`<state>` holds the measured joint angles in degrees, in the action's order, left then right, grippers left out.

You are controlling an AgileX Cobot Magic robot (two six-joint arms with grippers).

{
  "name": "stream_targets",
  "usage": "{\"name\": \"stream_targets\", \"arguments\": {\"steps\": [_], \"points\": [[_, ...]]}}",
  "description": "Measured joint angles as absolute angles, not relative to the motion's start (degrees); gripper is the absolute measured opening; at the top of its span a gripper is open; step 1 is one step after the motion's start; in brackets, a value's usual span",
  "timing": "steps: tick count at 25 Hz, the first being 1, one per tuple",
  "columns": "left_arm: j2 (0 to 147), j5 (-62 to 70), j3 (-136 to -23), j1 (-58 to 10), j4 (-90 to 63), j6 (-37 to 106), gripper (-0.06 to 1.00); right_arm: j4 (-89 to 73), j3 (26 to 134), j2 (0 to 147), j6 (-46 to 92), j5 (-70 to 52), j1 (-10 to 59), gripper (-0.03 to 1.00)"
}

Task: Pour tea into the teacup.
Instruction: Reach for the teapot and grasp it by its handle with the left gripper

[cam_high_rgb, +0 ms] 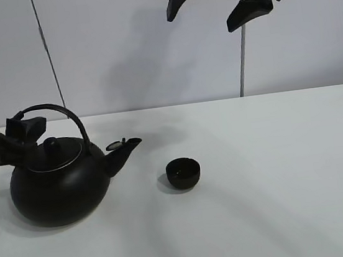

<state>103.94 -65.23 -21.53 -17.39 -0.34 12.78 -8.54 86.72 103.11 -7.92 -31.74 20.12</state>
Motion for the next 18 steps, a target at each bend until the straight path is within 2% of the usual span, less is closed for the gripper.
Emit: {"name": "stream_targets", "arguments": {"steps": [18], "points": [[109.7,-66.8,-23.4,-17.2,-1.4,9.4,0.57,-8.6,86.7,103.2,-7.9,-31.7,20.1,0.68]]}}
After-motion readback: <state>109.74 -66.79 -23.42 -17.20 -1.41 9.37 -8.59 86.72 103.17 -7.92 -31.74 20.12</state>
